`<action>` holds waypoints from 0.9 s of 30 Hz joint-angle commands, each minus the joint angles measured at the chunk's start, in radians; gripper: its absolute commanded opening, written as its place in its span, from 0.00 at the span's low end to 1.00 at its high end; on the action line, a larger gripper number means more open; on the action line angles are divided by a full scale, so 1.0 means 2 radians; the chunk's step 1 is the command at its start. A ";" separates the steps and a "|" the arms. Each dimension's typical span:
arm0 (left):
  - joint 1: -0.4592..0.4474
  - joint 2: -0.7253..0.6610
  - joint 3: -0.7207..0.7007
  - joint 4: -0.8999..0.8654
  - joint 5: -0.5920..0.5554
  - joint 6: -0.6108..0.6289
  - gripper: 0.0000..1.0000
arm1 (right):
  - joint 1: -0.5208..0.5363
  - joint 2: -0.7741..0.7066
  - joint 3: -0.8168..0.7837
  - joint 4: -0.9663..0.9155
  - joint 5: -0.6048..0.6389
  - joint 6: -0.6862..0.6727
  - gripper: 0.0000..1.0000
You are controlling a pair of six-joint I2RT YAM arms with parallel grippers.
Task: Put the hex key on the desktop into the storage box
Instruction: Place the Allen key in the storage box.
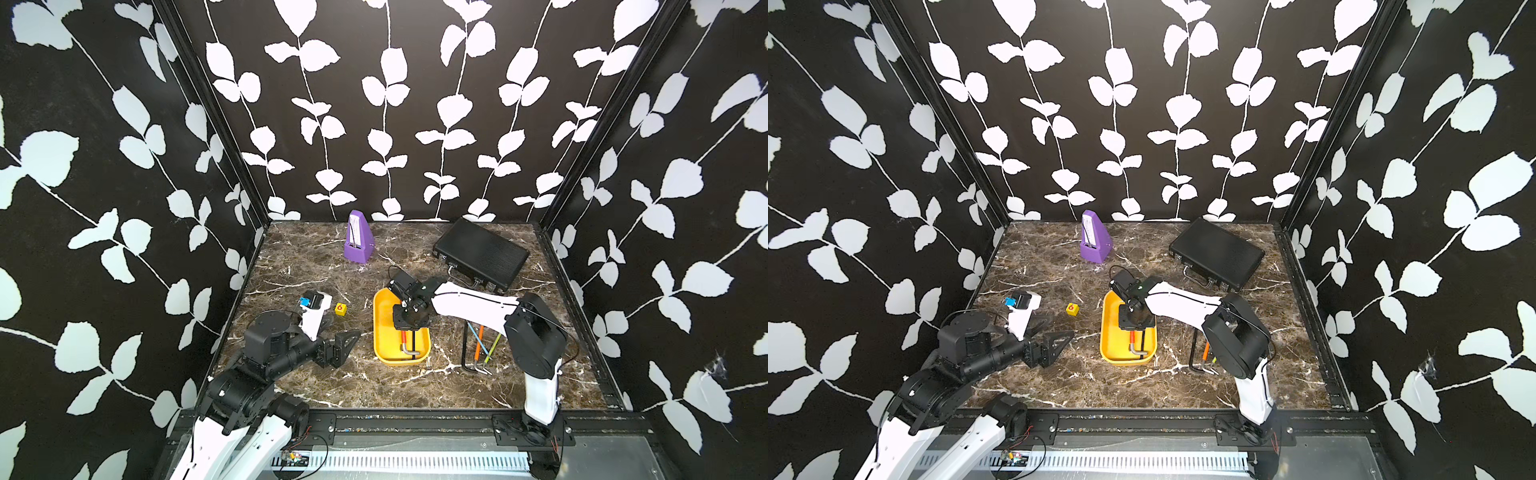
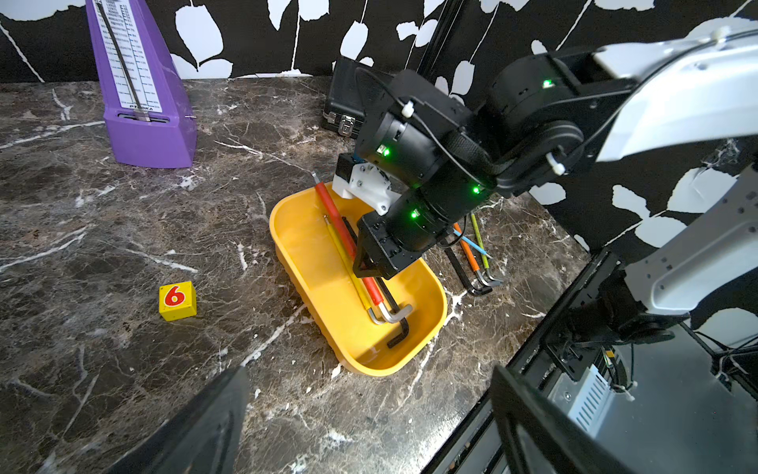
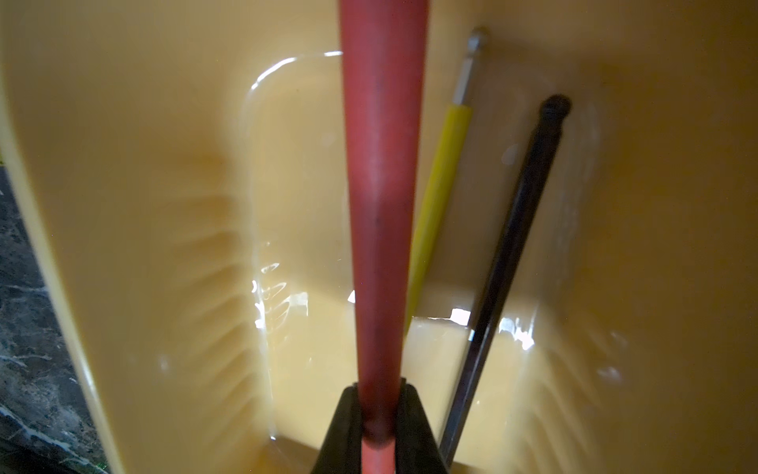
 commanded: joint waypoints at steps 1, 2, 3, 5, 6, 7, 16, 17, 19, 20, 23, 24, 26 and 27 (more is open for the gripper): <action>-0.003 0.000 -0.003 0.006 0.001 0.002 0.93 | 0.003 0.020 0.020 0.006 -0.013 0.012 0.00; -0.003 0.000 -0.004 0.006 0.001 0.002 0.93 | 0.003 0.024 0.021 0.006 -0.014 0.013 0.00; -0.003 0.000 -0.004 0.006 0.001 0.002 0.93 | 0.003 0.027 0.021 0.006 -0.015 0.014 0.00; -0.003 0.000 -0.003 0.006 0.001 0.002 0.93 | 0.002 0.034 0.022 0.003 -0.017 0.017 0.00; -0.002 0.001 -0.003 0.006 0.001 0.002 0.93 | 0.002 0.036 0.023 0.002 -0.017 0.019 0.00; -0.003 0.001 -0.003 0.006 0.001 0.002 0.93 | 0.002 0.038 0.023 0.001 -0.016 0.020 0.00; -0.003 0.001 -0.004 0.007 0.002 0.002 0.93 | 0.000 0.030 0.036 -0.027 0.004 0.016 0.29; -0.003 0.000 -0.004 0.007 0.002 0.003 0.93 | 0.000 0.025 0.038 -0.030 0.008 0.015 0.32; -0.002 0.001 -0.003 0.007 0.002 0.003 0.93 | 0.000 0.010 0.043 -0.038 0.017 0.011 0.35; -0.003 0.001 -0.003 0.007 0.002 0.003 0.93 | 0.000 0.002 0.048 -0.045 0.024 0.009 0.35; -0.003 0.001 -0.003 0.007 0.003 0.003 0.93 | 0.000 -0.026 0.058 -0.058 0.046 0.003 0.35; -0.003 0.001 -0.003 0.007 0.003 0.003 0.93 | 0.000 -0.035 0.057 -0.058 0.052 0.001 0.36; -0.003 0.001 -0.004 0.007 0.004 0.003 0.93 | 0.000 -0.042 0.057 -0.057 0.059 -0.003 0.38; -0.003 0.001 -0.003 0.007 0.004 0.003 0.93 | 0.000 -0.039 0.058 -0.058 0.058 -0.004 0.39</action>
